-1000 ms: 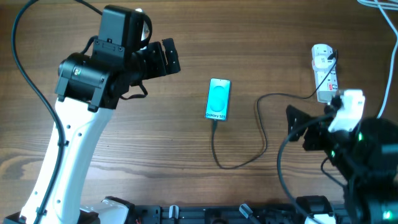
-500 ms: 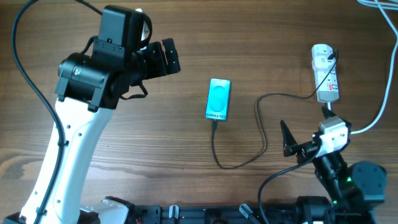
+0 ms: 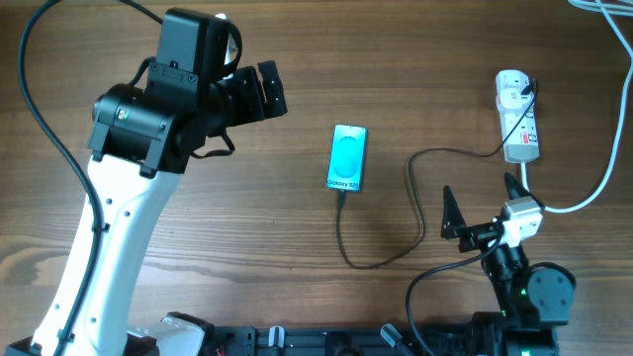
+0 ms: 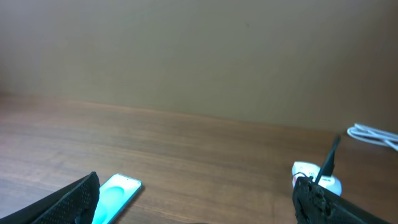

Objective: Plug charger to phone and switch on socket

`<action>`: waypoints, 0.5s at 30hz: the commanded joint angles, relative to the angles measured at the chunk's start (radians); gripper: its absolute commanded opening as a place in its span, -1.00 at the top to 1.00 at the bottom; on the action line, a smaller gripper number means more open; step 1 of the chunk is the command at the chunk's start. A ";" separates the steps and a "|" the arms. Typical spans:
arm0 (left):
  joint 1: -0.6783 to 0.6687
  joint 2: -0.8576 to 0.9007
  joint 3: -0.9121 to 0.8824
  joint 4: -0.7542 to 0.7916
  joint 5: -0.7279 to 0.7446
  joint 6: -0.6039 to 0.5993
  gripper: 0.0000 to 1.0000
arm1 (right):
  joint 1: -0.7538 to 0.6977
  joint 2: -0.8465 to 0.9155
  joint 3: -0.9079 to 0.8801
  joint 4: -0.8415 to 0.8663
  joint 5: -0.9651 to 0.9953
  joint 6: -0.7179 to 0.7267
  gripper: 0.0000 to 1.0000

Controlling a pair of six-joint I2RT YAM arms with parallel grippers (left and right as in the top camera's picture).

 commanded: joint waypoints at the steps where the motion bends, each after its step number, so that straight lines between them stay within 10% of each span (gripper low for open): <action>1: -0.003 -0.003 0.000 0.000 -0.014 -0.008 -1.00 | -0.004 -0.033 -0.068 0.031 0.083 0.111 -1.00; 15: -0.003 -0.003 0.000 0.000 -0.014 -0.009 -0.99 | -0.004 -0.033 -0.126 0.090 0.173 0.087 -0.99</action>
